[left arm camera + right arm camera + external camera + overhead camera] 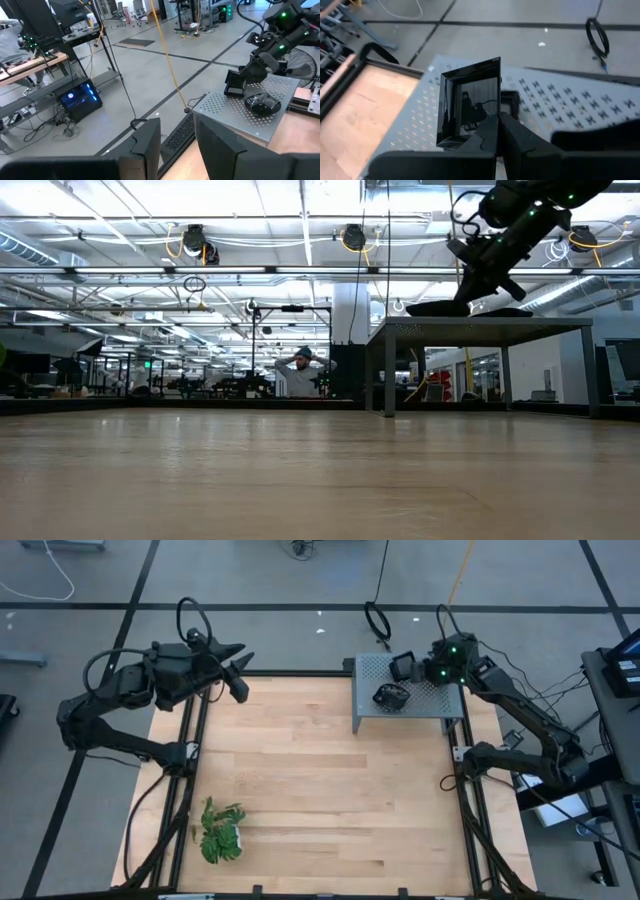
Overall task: Pick & Place Mini shaped plates
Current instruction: Stack the square plate on top of the other square plates, then return to Home Position
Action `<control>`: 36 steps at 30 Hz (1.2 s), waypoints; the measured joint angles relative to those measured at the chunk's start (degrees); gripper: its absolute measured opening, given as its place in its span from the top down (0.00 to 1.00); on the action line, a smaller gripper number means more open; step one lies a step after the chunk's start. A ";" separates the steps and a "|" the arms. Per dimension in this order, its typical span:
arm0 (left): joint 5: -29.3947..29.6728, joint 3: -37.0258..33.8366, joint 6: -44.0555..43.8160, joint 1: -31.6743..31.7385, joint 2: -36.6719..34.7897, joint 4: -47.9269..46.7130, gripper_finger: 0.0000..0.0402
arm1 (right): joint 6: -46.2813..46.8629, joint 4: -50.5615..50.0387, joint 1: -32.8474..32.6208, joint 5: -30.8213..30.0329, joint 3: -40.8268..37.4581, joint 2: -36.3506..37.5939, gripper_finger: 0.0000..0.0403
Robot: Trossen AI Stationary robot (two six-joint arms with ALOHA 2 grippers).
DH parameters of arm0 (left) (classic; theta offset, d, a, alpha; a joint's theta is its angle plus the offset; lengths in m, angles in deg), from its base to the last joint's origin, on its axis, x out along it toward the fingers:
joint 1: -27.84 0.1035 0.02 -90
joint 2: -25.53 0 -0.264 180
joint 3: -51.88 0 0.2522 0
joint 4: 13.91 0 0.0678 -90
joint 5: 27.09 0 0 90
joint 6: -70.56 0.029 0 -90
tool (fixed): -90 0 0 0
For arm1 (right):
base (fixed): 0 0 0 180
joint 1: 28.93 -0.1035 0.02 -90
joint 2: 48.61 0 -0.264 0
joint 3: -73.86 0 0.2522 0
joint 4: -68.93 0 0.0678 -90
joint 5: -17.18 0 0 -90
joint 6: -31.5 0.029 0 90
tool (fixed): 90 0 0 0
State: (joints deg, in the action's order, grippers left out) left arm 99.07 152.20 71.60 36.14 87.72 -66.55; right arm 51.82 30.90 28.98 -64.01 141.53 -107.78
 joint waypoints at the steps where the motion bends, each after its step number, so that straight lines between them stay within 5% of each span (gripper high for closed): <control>1: 0.00 0.00 0.00 0.00 0.00 0.00 0.68 | 0.00 0.70 -0.04 0.03 0.00 0.00 0.99; 21: 0.84 0.00 1.84 0.00 0.00 -0.02 0.68 | -1.76 1.74 -0.26 0.41 -0.02 -3.13 0.97; 29: 5.47 0.00 1.81 0.00 0.00 0.02 0.68 | -4.47 1.82 -0.26 3.45 -0.02 -2.05 0.74; 36: 5.55 -0.01 5.62 -0.17 -0.95 0.11 0.68 | -6.71 4.72 -0.26 3.46 -0.02 6.05 0.56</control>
State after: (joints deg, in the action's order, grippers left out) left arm 104.63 152.19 77.22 35.97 86.78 -66.44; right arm 45.11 35.62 28.71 -60.55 141.51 -101.73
